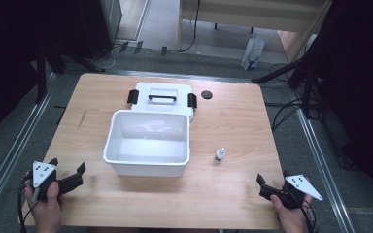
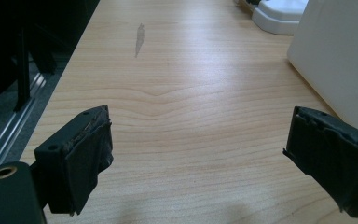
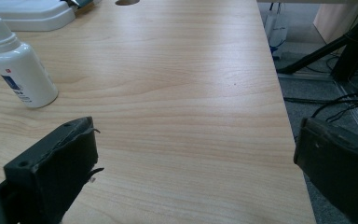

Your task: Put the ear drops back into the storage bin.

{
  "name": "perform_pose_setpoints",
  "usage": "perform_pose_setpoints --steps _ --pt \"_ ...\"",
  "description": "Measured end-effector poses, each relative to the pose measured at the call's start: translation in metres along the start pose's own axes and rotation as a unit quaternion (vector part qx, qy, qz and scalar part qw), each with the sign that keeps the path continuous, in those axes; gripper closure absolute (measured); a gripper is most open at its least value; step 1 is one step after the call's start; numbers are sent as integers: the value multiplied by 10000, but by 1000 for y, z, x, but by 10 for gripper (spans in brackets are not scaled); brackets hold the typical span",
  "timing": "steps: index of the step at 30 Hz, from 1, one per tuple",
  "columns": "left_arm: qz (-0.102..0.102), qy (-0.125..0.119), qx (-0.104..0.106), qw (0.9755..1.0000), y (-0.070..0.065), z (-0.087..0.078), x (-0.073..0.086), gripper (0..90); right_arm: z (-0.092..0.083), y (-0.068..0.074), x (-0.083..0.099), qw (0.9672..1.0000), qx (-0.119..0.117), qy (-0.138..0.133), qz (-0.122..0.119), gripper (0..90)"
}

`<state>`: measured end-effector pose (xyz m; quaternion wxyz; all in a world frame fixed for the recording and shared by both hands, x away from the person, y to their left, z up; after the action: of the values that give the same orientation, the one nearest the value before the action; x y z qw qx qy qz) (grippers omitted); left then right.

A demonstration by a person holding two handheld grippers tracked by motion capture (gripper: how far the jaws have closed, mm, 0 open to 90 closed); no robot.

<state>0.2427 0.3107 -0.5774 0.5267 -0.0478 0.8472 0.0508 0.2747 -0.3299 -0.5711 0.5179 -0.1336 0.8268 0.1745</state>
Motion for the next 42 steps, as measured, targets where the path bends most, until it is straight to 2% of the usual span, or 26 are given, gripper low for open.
perform_pose_setpoints --steps 7,9,10,11,12,13,16,17,18,19,21,23,24,25,27,31,32,33,34,35,36,37,42 --pt "-50 0 16 10000 1 0 0 79 1 -2 0 9999 27 71 77 0" --pt "-56 -4 20 10000 1 0 0 78 1 -2 0 9999 18 145 87 0" --pt "-64 2 27 10000 1 0 0 78 1 -2 0 9995 -14 288 85 0" --pt "-64 2 27 10000 1 0 0 78 1 -2 0 9995 -14 288 85 0" --pt "-73 18 31 10000 1 0 0 78 1 0 0 9990 -26 454 -13 0" --pt "-73 18 31 10000 1 0 0 78 1 0 0 9990 -26 454 -13 0" --pt "-75 26 33 10000 1 1 0 79 -1 2 -5 9977 -71 654 -177 0" --pt "-78 28 29 10000 1 1 0 78 -2 3 -10 9967 -42 751 -308 0" --pt "-76 29 25 10000 1 1 0 78 -2 3 -10 9967 -42 751 -308 0" --pt "-71 29 24 10000 1 1 0 79 -2 6 -17 9948 -32 902 -468 0" --pt "-65 33 22 10000 1 1 0 78 -1 7 -21 9939 -43 969 -520 0" --pt "-69 36 30 10000 1 1 0 79 1 10 -30 9915 -73 1110 -675 0" --pt "-76 40 36 10000 1 1 0 79 3 13 -37 9889 -107 1255 -787 0" --pt "-76 40 36 10000 1 1 0 78 3 13 -37 9889 -107 1255 -787 0" --pt "-77 45 37 10000 1 1 0 79 6 15 -43 9863 -145 1375 -904 0" --pt "-83 44 49 9999 1 1 0 78 11 24 -55 9812 -364 1605 -1006 0" --pt "-93 53 52 9999 1 1 0 79 15 28 -59 9771 -420 1766 -1108 0" --pt "-91 53 54 9999 1 1 0 78 17 31 -61 9745 -465 1860 -1163 0" --pt "-91 53 54 9999 1 1 0 78 18 32 -63 9728 -484 1933 -1180 0" --pt "-87 57 58 9999 2 1 0 78 18 32 -63 9728 -484 1933 -1180 0" --pt "-96 59 66 9999 2 1 0 78 21 35 -65 9678 -498 2107 -1287 0" --pt "-96 59 66 9999 2 1 0 78 21 35 -65 9678 -498 2107 -1287 0" --pt "-121 49 62 9999 2 2 0 79 30 39 -74 9533 -575 2531 -1544 0"
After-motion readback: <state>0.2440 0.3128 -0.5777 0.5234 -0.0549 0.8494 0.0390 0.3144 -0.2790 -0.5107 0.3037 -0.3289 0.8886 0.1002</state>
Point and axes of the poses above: each handheld gripper's, and its own axes: z roughly forward along the jaws, x roughly out of its underside, y roughly to its left, the point moved 6 cm from there along z, roughly forward along the jaws, and after that the axes turned 12 degrees about -x, right-handed, at the moved point
